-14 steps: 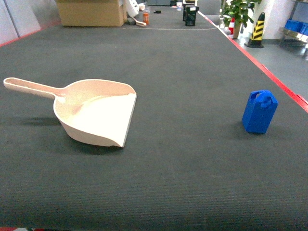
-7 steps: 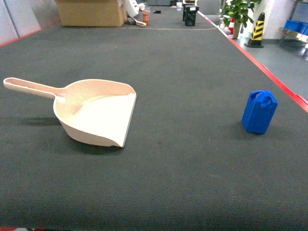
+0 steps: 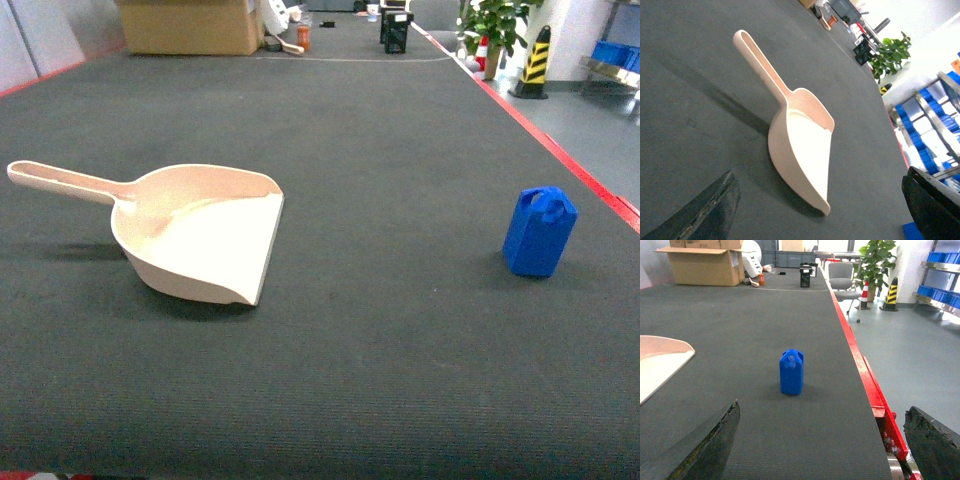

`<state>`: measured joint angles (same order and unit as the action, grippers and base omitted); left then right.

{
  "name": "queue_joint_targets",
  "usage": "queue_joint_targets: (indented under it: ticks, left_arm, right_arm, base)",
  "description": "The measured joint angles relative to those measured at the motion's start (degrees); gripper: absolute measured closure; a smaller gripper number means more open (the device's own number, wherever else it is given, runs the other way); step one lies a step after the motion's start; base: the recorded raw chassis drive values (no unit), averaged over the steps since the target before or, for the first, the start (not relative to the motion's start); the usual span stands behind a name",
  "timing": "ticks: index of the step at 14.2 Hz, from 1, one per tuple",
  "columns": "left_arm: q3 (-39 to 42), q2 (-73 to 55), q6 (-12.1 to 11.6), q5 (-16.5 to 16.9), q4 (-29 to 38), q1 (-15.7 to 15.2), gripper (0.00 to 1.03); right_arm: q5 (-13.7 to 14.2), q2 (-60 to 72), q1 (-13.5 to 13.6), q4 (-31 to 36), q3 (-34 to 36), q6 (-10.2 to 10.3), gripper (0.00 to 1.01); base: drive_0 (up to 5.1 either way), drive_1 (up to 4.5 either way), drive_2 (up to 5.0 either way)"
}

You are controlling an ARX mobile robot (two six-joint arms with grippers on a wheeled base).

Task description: Place part in tray to right shelf

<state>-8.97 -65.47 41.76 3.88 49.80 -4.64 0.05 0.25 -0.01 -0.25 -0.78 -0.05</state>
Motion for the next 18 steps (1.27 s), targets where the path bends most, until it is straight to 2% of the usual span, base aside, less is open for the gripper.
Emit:
queue_joint_targets:
  ticks: [1, 2, 4, 8, 12, 18]
  left_arm:
    - [-2.73, -8.35, 3.50, 0.87, 5.03, -0.66, 0.05]
    - [-6.01, -16.68, 5.60, 1.27, 6.99, -1.25, 0.05]
    - [-12.28, -27.82, 7.21, 1.40, 9.05, -1.81, 0.05]
    - [-29.09, -43.12, 8.59, 1.70, 5.11, -0.24, 0.05]
    - [-44.11, -52.30, 10.14, 1.18, 1.01, -0.85, 0.05]
    - [-50.01, -57.18, 11.91, 1.03, -0.83, -1.53, 0.05]
  right_arm:
    - [0.02, 0.00, 0.00, 0.00, 0.00, 0.00, 0.03]
    - [0.00, 0.00, 0.00, 0.00, 0.00, 0.00, 0.03]
    - [0.00, 0.00, 0.00, 0.00, 0.00, 0.00, 0.03]
    - [0.00, 0.00, 0.00, 0.00, 0.00, 0.00, 0.03]
    - [0.00, 0.00, 0.00, 0.00, 0.00, 0.00, 0.03]
    - [0.00, 0.00, 0.00, 0.00, 0.00, 0.00, 0.03]
  base:
    - [0.0, 0.00, 0.0]
    - [0.0, 0.00, 0.0]
    - [0.0, 0.00, 0.0]
    - [0.0, 0.00, 0.0]
    - [0.0, 0.00, 0.0]
    - [0.0, 0.00, 0.0]
